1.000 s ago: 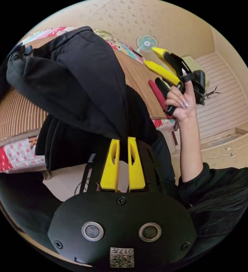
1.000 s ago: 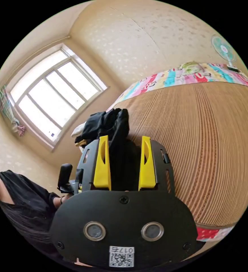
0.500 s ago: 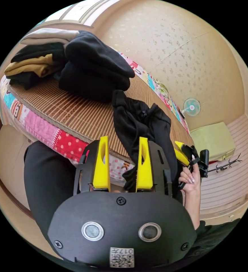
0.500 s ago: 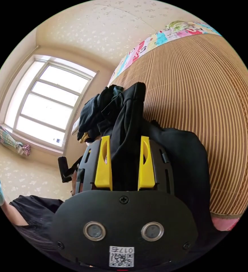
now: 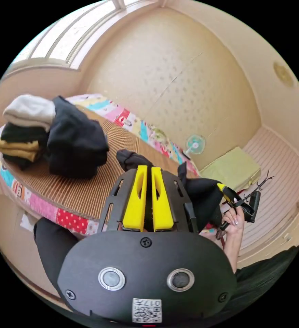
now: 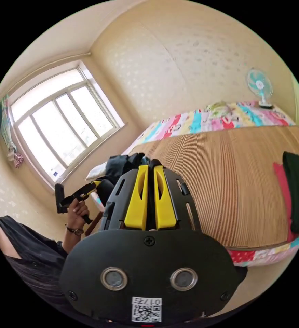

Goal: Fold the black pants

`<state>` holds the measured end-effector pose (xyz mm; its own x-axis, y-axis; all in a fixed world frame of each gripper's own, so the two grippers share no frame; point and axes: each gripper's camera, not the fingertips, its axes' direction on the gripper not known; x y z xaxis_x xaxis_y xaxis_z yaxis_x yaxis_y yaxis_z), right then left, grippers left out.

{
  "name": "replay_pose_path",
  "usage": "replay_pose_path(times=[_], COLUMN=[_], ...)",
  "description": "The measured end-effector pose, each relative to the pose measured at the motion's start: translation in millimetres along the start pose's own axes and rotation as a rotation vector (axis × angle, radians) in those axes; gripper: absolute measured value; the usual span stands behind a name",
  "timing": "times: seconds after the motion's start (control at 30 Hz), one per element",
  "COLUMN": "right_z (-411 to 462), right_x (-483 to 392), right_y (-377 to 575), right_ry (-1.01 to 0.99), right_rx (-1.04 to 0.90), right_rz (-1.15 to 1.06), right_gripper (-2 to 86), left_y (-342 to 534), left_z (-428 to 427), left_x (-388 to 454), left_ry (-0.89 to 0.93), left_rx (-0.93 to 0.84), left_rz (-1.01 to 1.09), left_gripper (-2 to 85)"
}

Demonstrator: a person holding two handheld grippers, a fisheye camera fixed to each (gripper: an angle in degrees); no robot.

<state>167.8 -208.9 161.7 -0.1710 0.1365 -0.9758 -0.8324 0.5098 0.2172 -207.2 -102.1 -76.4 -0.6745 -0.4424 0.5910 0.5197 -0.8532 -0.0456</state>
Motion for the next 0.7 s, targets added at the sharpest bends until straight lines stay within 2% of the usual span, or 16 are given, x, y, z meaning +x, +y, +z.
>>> replay_pose_path(times=[0.07, 0.17, 0.2, 0.27, 0.3, 0.37, 0.43, 0.5, 0.57, 0.6, 0.67, 0.7], right_z=[-72.5, -109.0, -107.9, -79.6, -68.3, -27.4, -6.7, 17.8, 62.4, 74.3, 123.2, 134.8], right_x=[-25.1, -30.7, -25.4, 14.9, 27.4, 76.8, 89.5, 82.7, 73.5, 73.2, 81.6, 84.6], right_y=[-38.9, -129.7, -157.5, -290.3, -321.6, -391.8, -393.9, -368.2, -298.2, -276.9, -186.2, -163.2], right_ry=[0.052, 0.188, 0.218, 0.288, 0.307, 0.37, 0.366, 0.289, 0.229, 0.235, 0.241, 0.224], right_rx=[0.214, 0.357, 0.362, 0.322, 0.3, 0.184, 0.123, 0.088, -0.012, -0.039, -0.17, -0.208], right_rz=[-0.097, -0.147, -0.135, -0.071, -0.06, 0.082, 0.141, 0.035, -0.118, -0.141, -0.147, -0.136], right_gripper=[3.2, 3.4, 3.6, 4.4, 4.6, 8.0, 10.9, 11.8, 11.9, 11.9, 12.0, 12.1], left_y=[-40.5, -131.5, -158.7, -278.8, -306.2, -366.2, -360.9, -323.8, -242.4, -218.8, -123.2, -101.9], left_z=[-41.1, -28.5, -14.9, 65.6, 88.3, 160.1, 182.9, 189.5, 203.5, 208.3, 229.2, 233.2], left_x=[65.1, 124.5, 135.8, 172.2, 175.5, 166.8, 147.3, 122.4, 85.9, 76.1, 33.8, 23.3], left_ry=[0.012, 0.039, 0.04, -0.012, -0.051, -0.299, -0.398, -0.301, -0.186, -0.18, -0.161, -0.155], left_rx=[0.22, 0.309, 0.298, 0.19, 0.159, 0.015, -0.045, -0.048, -0.119, -0.149, -0.339, -0.392], left_rz=[0.233, 0.33, 0.344, 0.36, 0.334, 0.241, 0.228, 0.286, 0.433, 0.463, 0.506, 0.492], left_gripper=[0.3, 0.9, 1.1, 3.5, 4.5, 8.0, 8.5, 8.8, 8.9, 9.0, 9.6, 9.9])
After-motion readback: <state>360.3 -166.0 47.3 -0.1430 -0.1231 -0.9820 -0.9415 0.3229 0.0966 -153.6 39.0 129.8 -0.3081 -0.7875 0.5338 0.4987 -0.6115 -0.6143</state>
